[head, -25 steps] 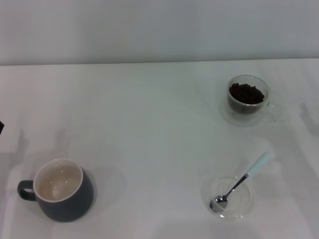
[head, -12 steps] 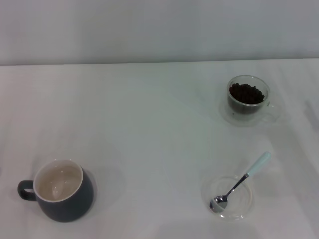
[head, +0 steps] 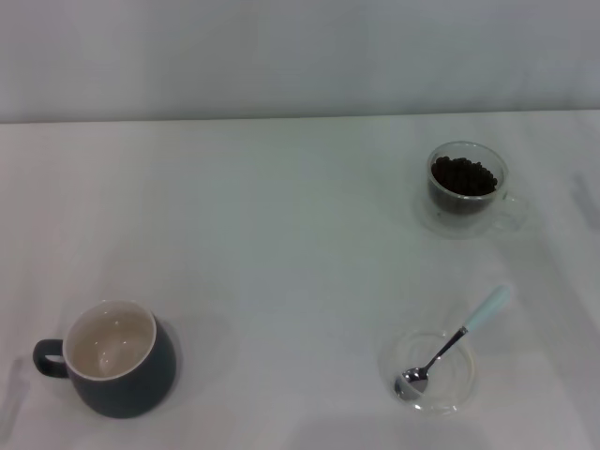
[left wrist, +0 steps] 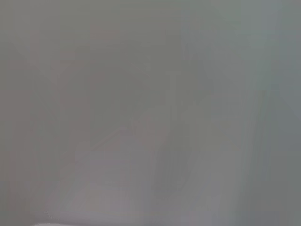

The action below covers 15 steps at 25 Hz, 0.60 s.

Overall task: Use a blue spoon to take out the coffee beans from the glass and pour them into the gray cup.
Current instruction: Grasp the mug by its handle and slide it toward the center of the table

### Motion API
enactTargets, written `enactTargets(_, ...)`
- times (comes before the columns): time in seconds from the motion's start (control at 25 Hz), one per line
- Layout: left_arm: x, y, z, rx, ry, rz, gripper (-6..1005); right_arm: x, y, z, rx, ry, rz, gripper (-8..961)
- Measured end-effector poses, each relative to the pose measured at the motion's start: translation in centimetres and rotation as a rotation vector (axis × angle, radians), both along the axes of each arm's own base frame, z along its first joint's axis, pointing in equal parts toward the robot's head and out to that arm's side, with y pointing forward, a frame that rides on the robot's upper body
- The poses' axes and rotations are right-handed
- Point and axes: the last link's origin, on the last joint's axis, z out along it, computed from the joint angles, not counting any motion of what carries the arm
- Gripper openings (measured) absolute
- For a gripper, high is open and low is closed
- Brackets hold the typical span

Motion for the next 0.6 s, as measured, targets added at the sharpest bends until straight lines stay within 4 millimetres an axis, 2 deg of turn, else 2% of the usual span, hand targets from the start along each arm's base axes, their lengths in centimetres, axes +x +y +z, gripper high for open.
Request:
enactTargets(0.32,-0.1,-1.4,-0.5,-0.081,0.063,-0.039,861,-0.1,0.6,0.1,-0.005,-0.005,-0.008,844)
enactTargets(0.6,-0.1,-1.0,-0.7,-0.115,0.083,-0.057,859,-0.1,0.7,0.1,-0.005,-0.005,-0.007,844)
